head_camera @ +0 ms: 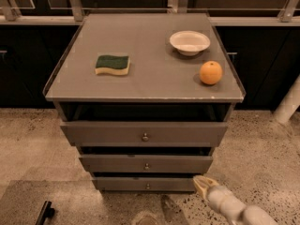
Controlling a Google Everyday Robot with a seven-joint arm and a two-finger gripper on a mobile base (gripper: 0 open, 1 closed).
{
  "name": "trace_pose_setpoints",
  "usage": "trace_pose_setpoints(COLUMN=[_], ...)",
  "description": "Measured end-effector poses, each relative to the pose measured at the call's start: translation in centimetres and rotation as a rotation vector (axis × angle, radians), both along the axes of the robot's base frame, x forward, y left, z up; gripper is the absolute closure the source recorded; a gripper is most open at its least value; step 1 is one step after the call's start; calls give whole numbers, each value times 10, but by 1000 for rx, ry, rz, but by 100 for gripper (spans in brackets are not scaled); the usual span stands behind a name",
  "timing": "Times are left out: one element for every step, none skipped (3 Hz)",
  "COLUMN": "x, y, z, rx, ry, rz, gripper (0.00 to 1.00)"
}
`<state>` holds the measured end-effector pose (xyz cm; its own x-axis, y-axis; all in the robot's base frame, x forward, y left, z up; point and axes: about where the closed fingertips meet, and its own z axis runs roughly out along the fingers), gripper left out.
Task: Close middle drawer
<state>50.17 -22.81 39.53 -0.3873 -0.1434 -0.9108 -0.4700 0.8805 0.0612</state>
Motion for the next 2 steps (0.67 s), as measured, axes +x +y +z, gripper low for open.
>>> trace_pose_setpoints(x=[-79, -86], y=[-18, -20], z=[21, 24], rx=[13, 19], ry=[33, 31], rz=[38, 40], gripper=[100, 81])
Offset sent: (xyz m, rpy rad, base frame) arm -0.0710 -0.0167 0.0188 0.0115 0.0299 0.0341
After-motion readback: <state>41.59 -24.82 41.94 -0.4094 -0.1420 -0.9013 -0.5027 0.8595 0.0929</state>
